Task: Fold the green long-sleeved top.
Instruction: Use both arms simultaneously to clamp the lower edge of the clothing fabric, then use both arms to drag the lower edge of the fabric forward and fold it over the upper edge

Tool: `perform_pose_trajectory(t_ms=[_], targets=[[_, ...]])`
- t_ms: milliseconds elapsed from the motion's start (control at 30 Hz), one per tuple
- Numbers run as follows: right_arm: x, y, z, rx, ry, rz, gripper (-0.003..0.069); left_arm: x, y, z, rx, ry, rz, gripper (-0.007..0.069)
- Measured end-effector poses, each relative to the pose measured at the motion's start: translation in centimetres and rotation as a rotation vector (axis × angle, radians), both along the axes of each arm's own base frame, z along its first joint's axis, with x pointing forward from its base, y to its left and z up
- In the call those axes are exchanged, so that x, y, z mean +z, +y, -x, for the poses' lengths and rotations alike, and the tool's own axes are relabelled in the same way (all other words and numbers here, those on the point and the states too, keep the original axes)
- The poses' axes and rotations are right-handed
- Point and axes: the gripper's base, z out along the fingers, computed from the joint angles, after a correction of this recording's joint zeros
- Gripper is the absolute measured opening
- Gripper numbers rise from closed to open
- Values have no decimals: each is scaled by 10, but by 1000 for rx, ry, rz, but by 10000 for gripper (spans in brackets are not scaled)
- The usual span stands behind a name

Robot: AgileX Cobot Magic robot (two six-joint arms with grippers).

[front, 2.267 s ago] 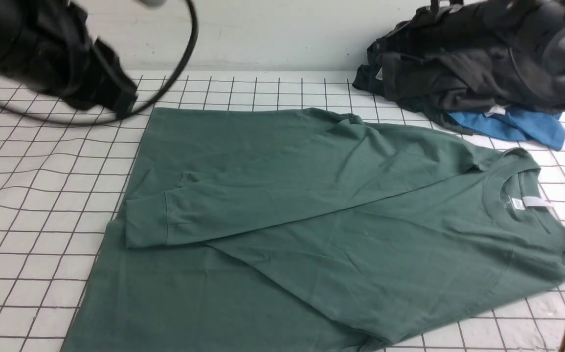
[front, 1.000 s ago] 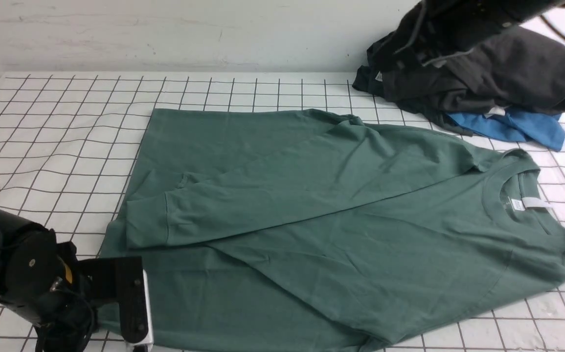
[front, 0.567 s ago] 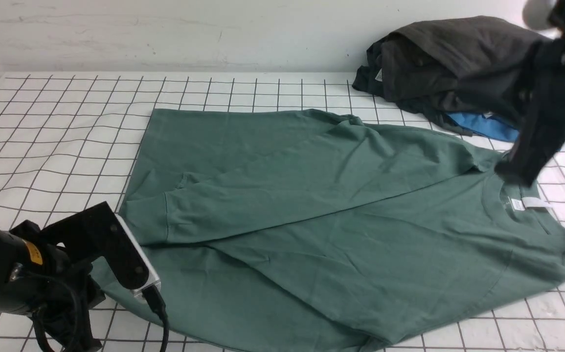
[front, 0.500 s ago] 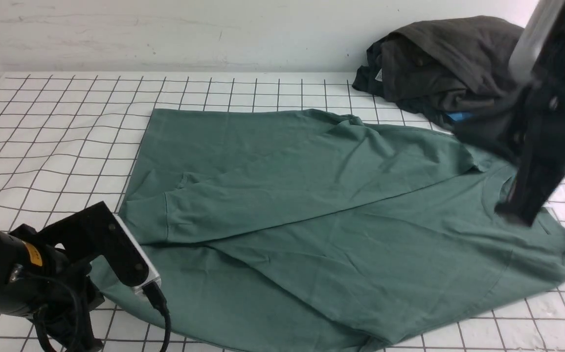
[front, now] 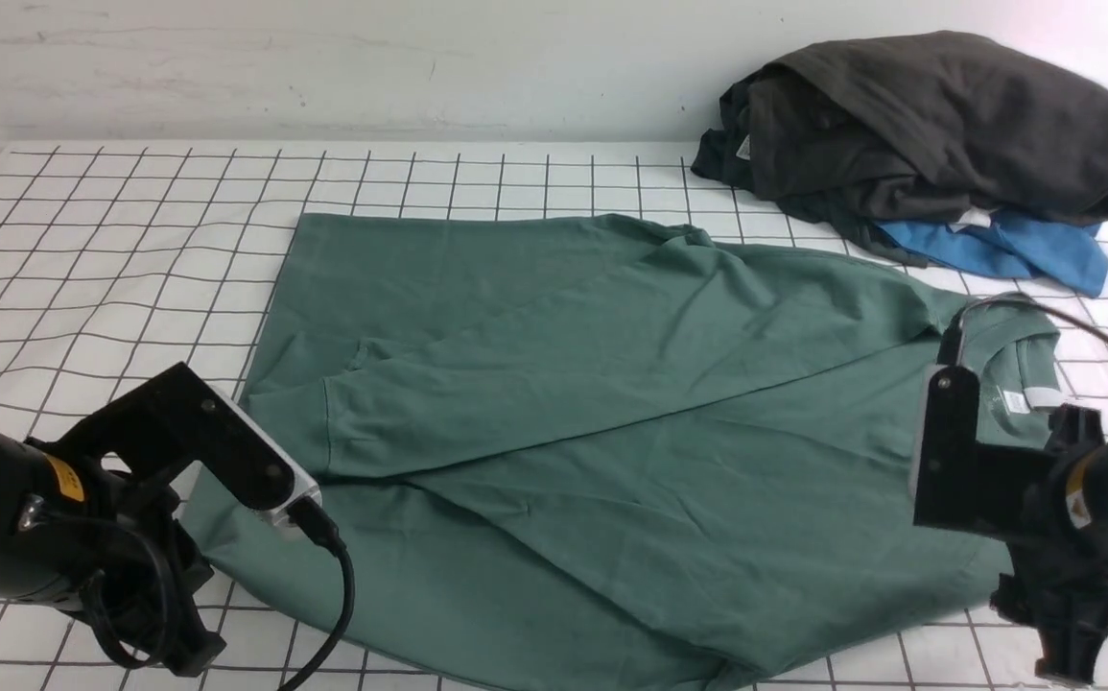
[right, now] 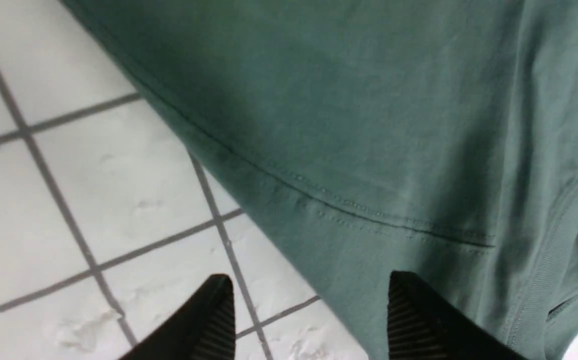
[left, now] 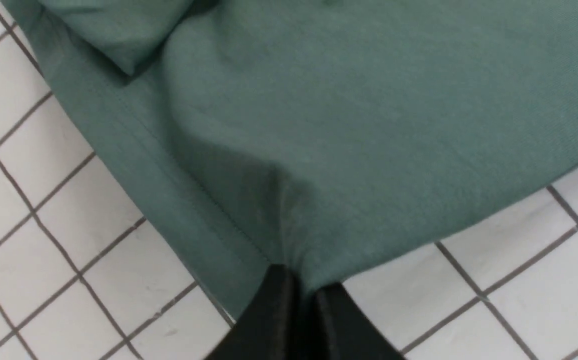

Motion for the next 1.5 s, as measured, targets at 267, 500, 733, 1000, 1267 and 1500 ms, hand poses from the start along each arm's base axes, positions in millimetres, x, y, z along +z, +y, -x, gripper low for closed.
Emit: perform_pose_trajectory(t_ms=[267, 500, 733, 1000, 1267, 1500], targets=[[-32, 5, -16, 30, 9, 17, 377, 1, -1, 1, 6, 21, 15, 3], [-34, 6, -18, -150, -26, -63, 104, 6, -1, 2, 36, 10, 35, 3], [10, 3, -23, -443, -155, -188, 10, 54, 3, -8, 218, -172, 109, 3], [92, 8, -95, -486, -432, -350, 10, 109, 8, -95, 404, -497, 146, 3], [68, 6, -217, -605, -487, -450, 37, 73, 3, -241, 474, -512, 109, 28], [22, 12, -268, -778, -377, -427, 273, 27, 6, -320, 554, -457, 29, 325]])
